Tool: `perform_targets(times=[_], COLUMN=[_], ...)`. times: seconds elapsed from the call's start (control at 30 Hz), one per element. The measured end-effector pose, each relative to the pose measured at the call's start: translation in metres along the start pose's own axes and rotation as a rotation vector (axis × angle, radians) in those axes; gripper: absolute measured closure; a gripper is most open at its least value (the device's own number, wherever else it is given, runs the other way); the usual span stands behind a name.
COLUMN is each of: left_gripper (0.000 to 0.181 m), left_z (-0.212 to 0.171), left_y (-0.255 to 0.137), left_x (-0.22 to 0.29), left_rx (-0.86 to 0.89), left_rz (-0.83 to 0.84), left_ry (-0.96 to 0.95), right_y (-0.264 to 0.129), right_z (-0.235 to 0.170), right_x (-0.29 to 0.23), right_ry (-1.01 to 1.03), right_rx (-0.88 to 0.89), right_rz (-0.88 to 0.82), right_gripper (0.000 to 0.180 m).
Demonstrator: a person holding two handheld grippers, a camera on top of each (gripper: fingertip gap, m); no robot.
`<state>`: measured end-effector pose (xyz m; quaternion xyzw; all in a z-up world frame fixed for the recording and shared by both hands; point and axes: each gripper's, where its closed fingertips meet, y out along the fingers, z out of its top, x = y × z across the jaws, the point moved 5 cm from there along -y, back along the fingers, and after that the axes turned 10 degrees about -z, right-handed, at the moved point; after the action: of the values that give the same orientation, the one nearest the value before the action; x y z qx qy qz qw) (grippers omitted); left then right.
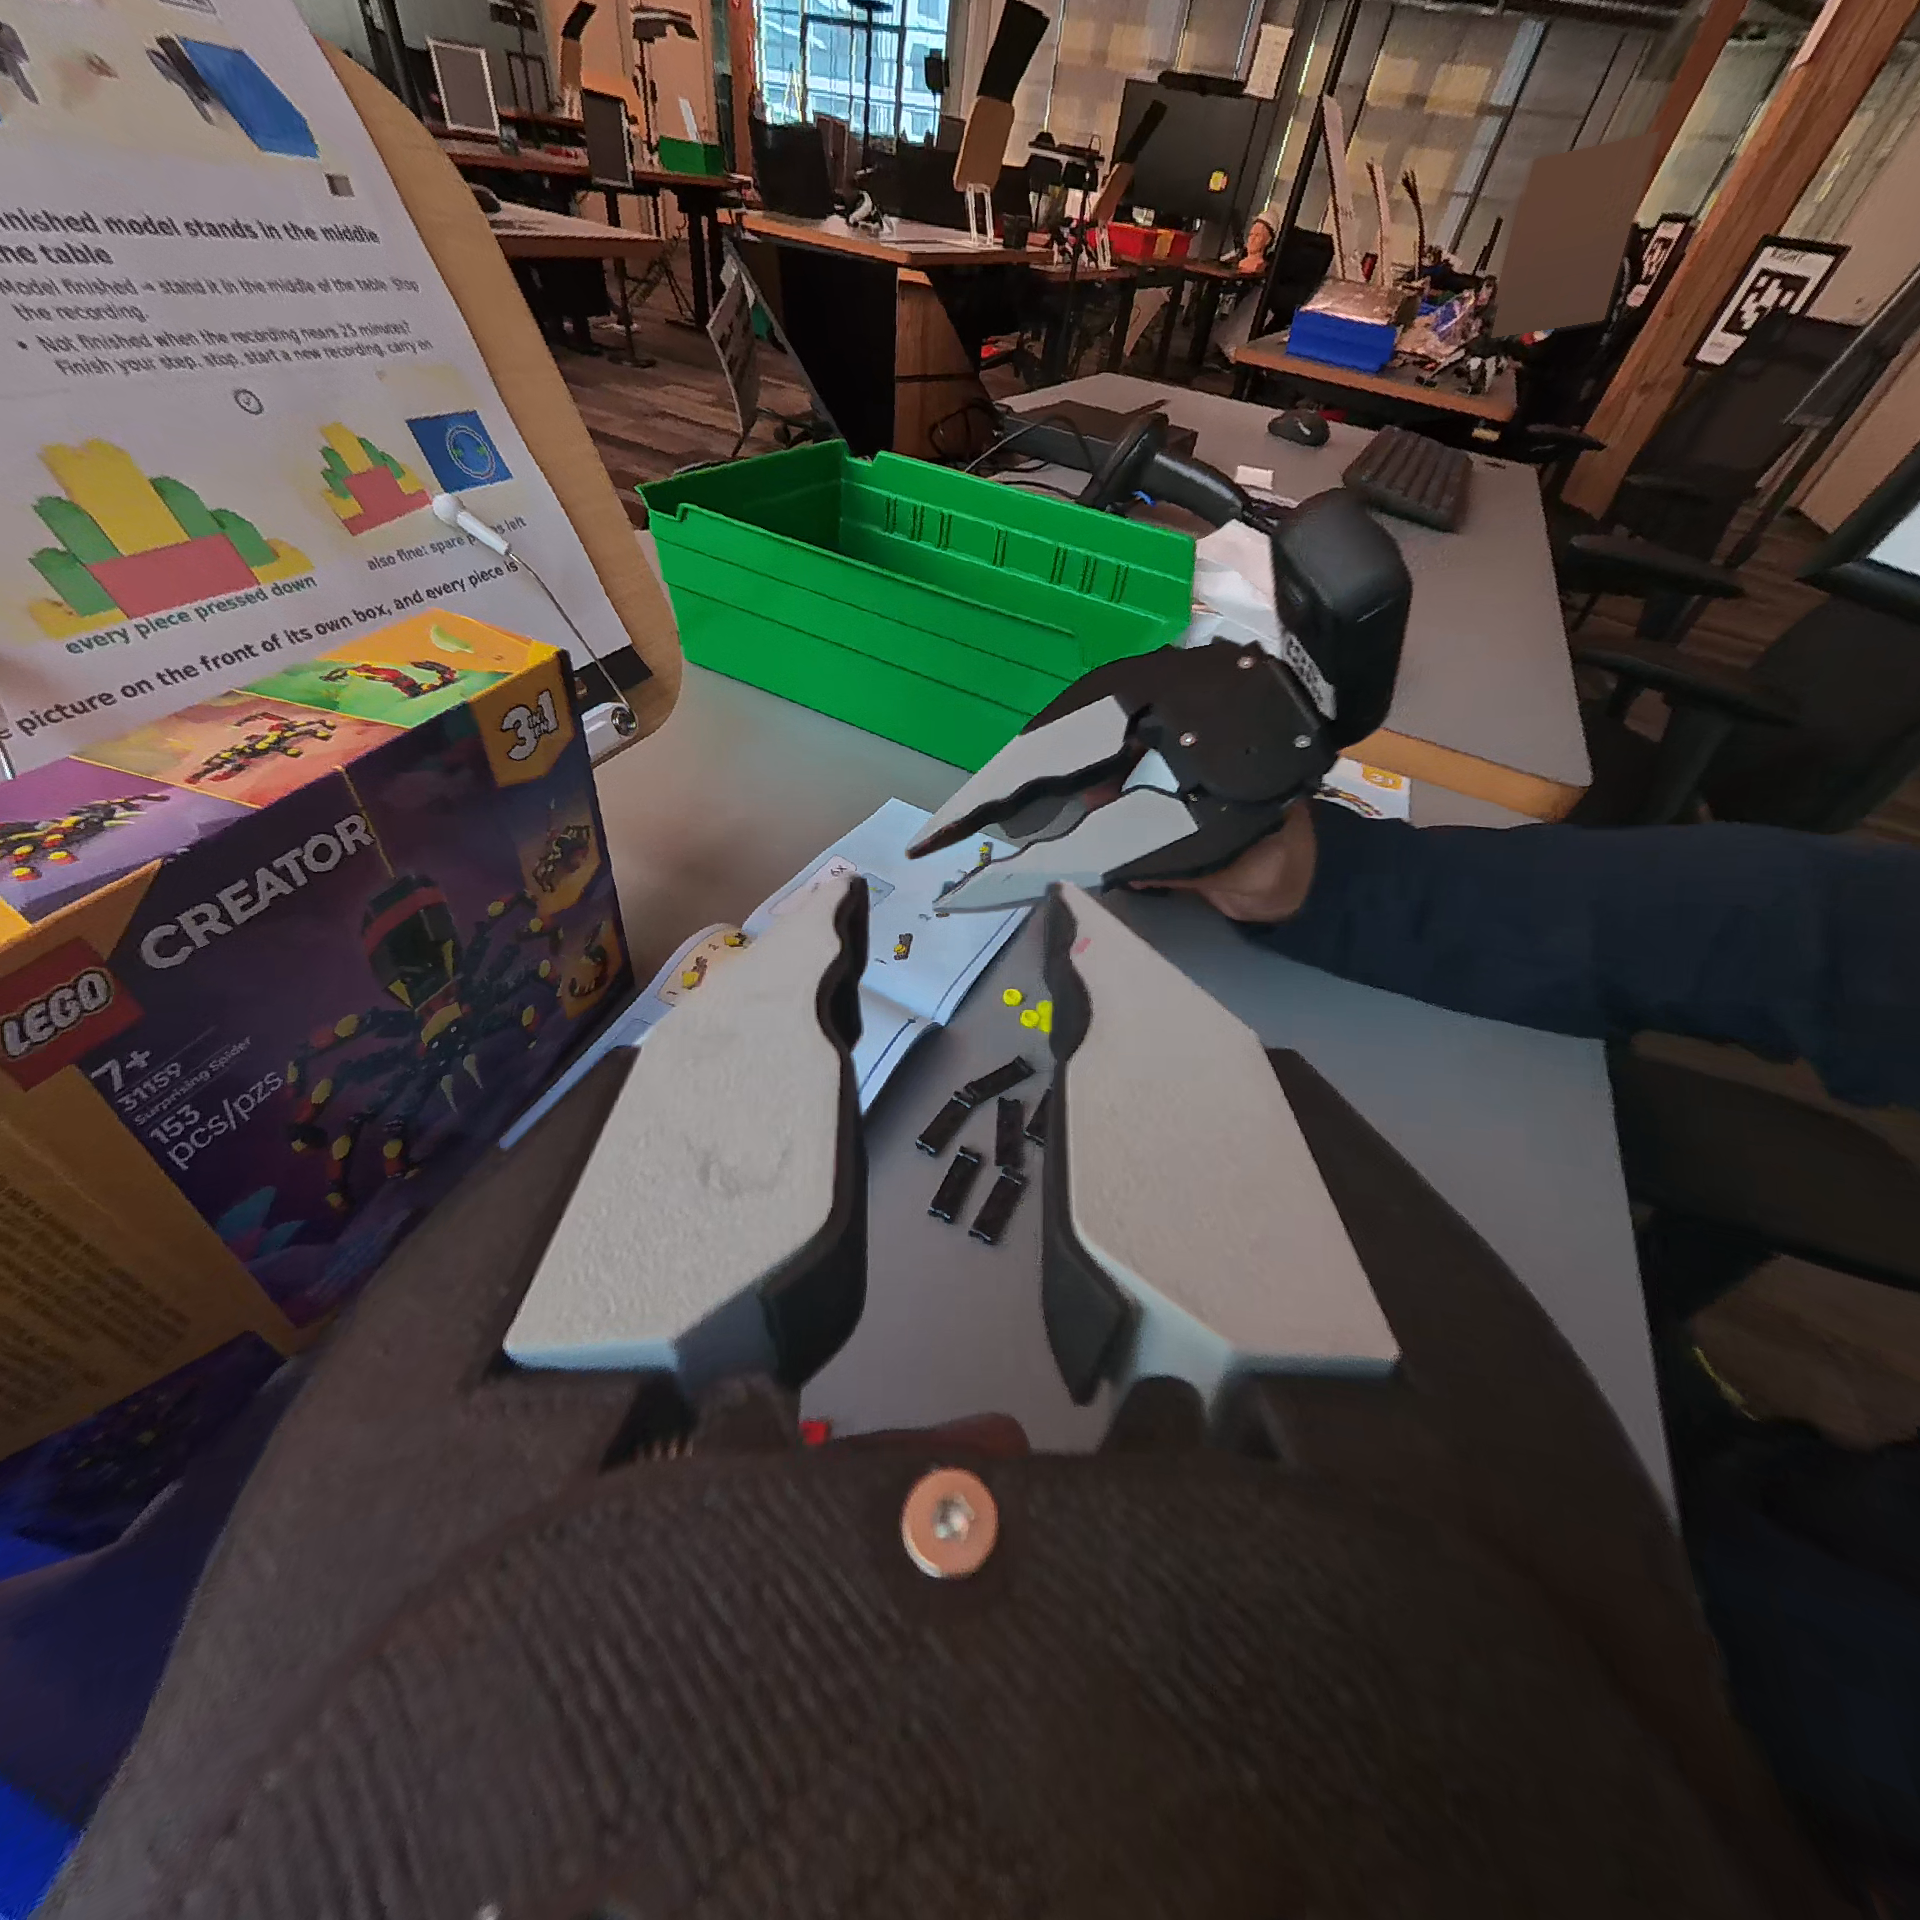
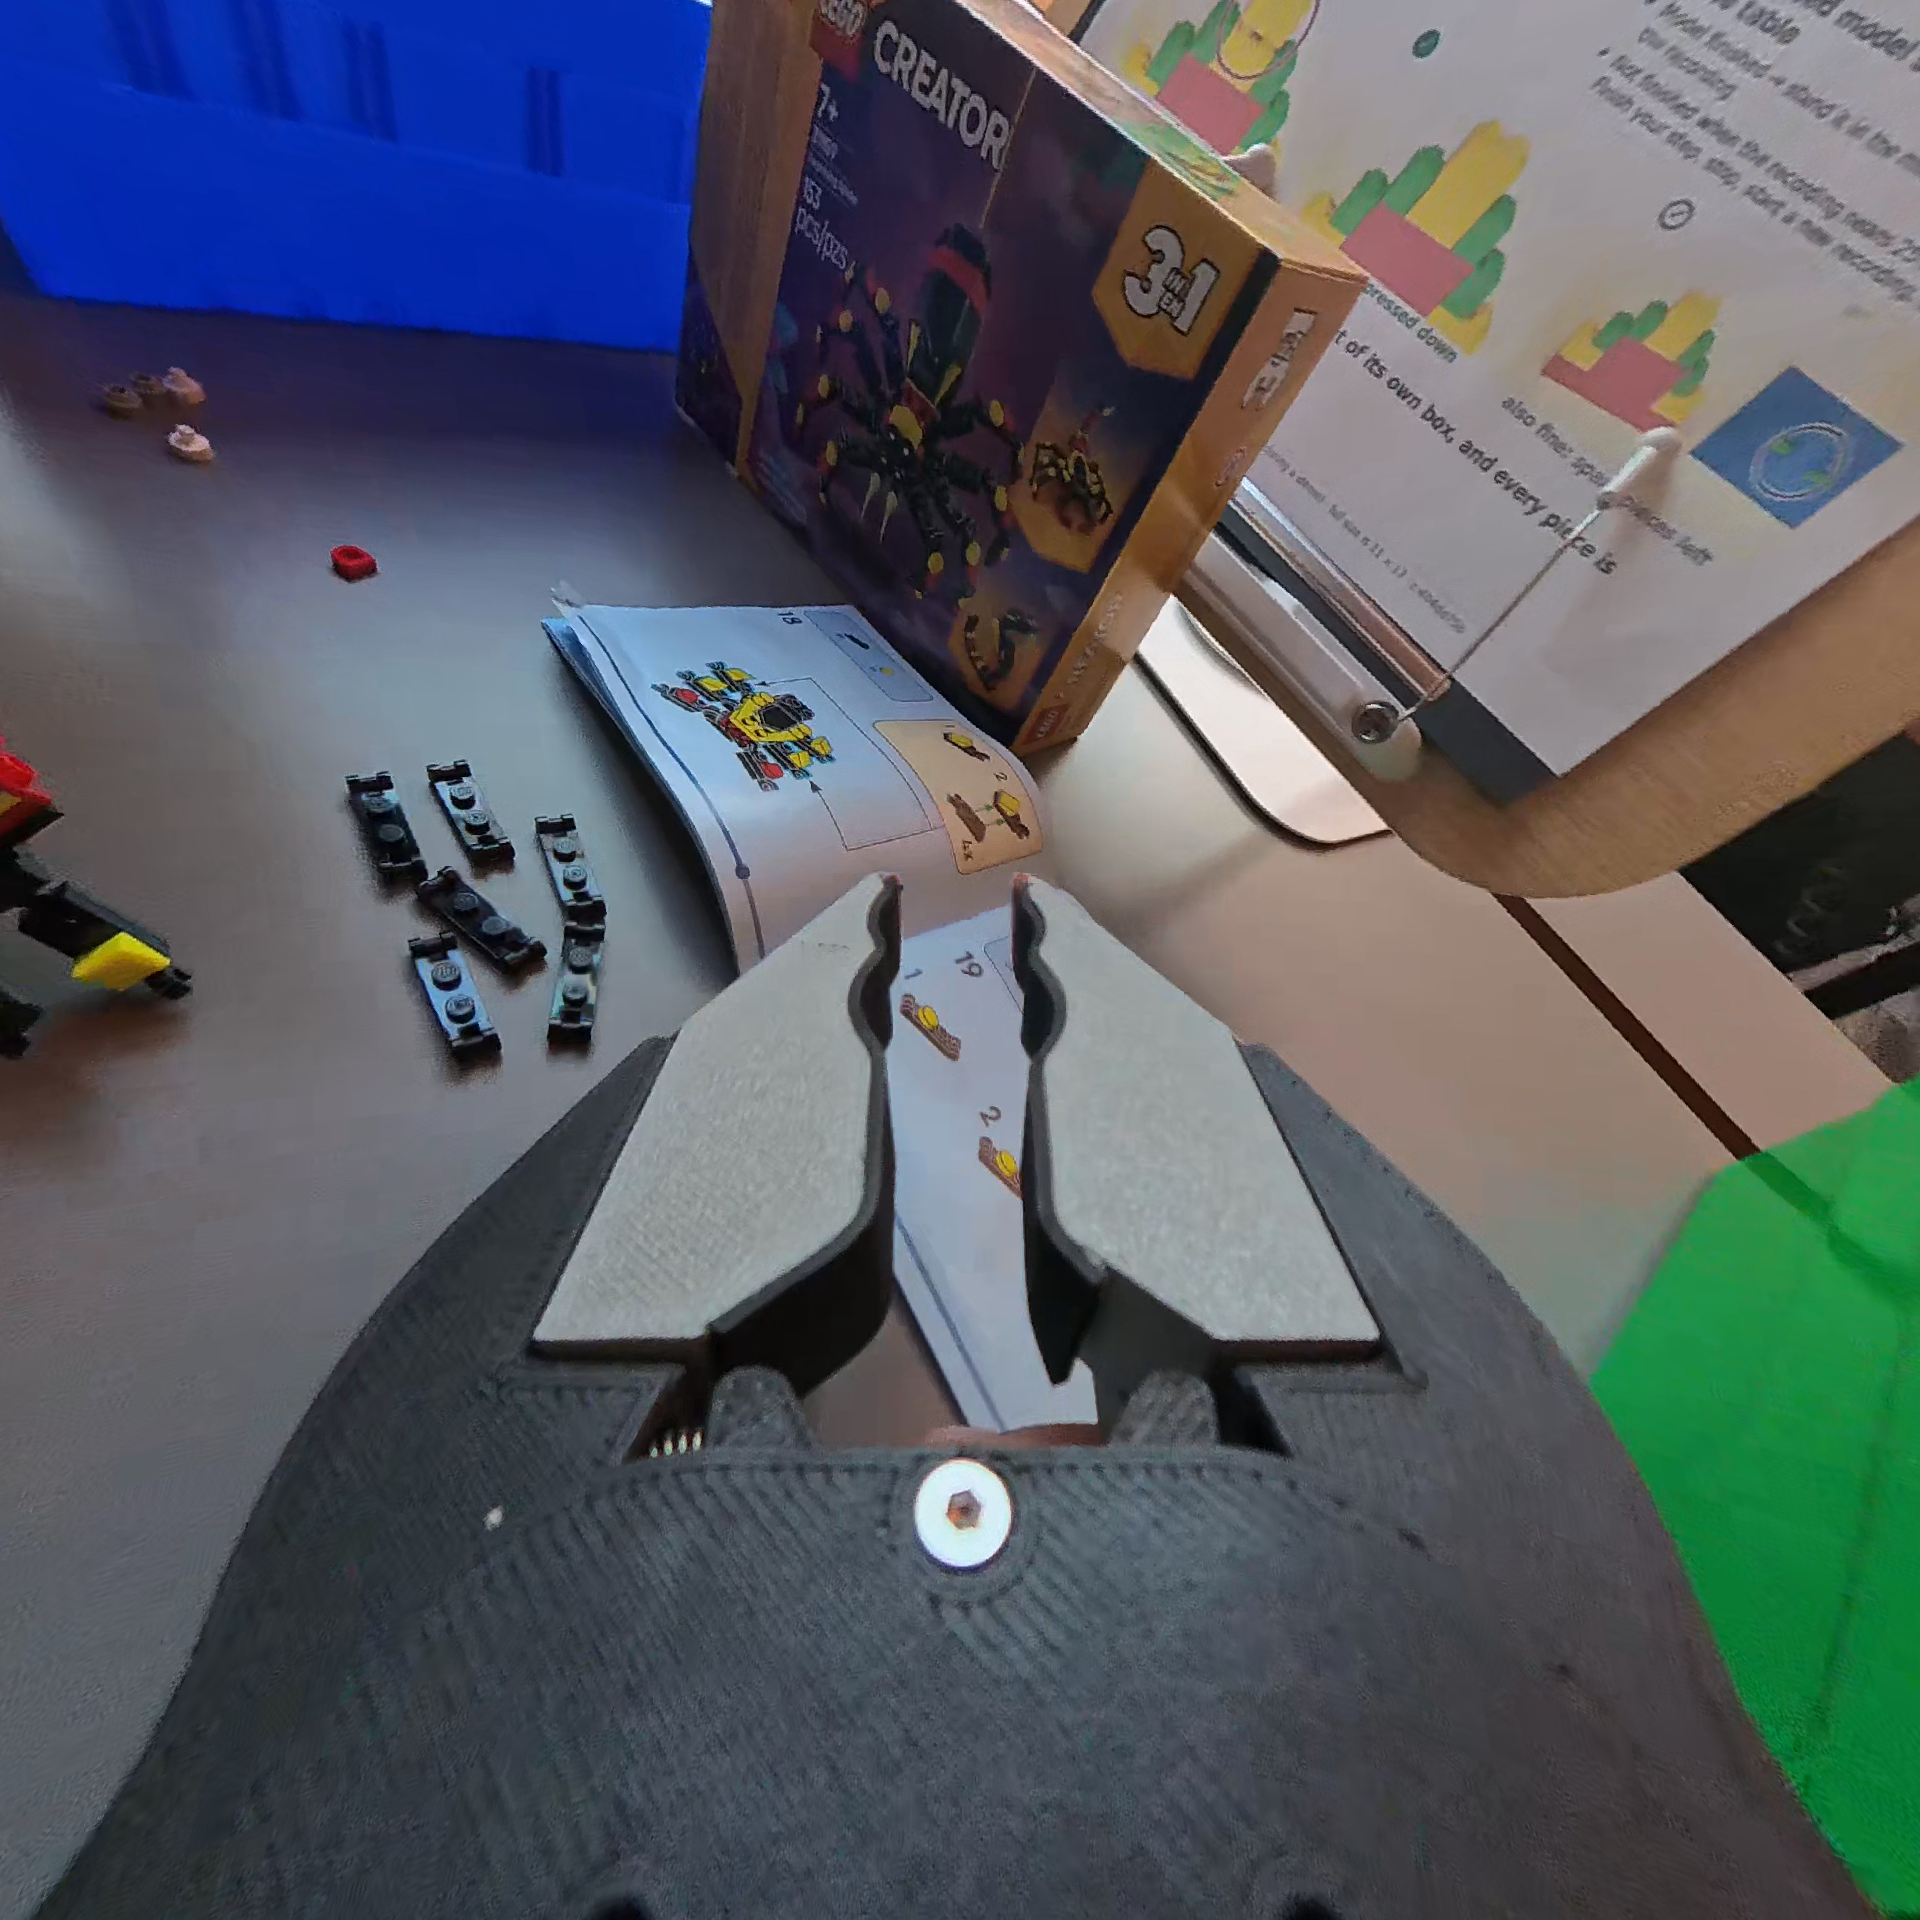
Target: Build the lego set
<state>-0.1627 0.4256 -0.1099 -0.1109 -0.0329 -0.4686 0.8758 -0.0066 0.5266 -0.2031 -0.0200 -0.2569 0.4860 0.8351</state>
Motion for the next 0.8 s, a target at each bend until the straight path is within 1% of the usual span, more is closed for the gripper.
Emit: perform_targets(times=[0.03,0.1,0.17,0.27,0.3,0.33,0.47,0.57,0.67,0.73,0.8], left_gripper=[0.15,0.15,0.149,0.137,0.132,0.13,0.131,0.131,0.134,0.137,0.141], left_z=[0.0,0.003,0.003,-0.006,-0.009,-0.009,0.01,0.02,0.024,0.02,0.009], left_y=[-0.001,-0.001,0.0,0.006,0.007,0.008,0.002,-0.006,-0.033,-0.06,-0.092], left_x=[0.0,0.004,0.006,0.005,0.008,0.014,0.035,0.04,0.038,0.031,0.02], left_rx=[0.005,0.033,0.053,0.009,-0.015,-0.016,0.076,0.073,0.041,-0.044,-0.183], left_rz=[-0.01,-0.064,-0.113,-0.146,-0.177,-0.216,-0.31,-0.239,-0.111,0.027,0.152], left_ry=[-0.023,-0.071,-0.088,-0.054,-0.063,-0.073,-0.057,-0.002,-0.006,-0.028,-0.054], right_y=[0.002,0.0,-0.007,-0.012,-0.013,-0.012,-0.013,-0.013,-0.012,-0.012,-0.013], right_z=[0.0,0.001,0.003,0.004,0.004,0.003,0.005,0.004,0.002,0.001,0.002], right_x=[-0.002,-0.004,-0.003,0.003,0.004,0.005,0.005,0.007,0.009,0.011,0.013], right_ry=[0.001,0.016,0.044,0.099,0.12,0.135,0.14,0.121,0.115,0.12,0.129], right_rx=[-0.002,0.002,0.046,0.07,0.071,0.068,0.07,0.066,0.054,0.049,0.049], right_rz=[0.022,0.055,0.075,0.087,0.095,0.1,0.09,0.054,0.031,0.015,0.004], right_gripper=[0.161,0.16,0.163,0.164,0.164,0.163,0.161,0.16,0.16,0.16,0.16])
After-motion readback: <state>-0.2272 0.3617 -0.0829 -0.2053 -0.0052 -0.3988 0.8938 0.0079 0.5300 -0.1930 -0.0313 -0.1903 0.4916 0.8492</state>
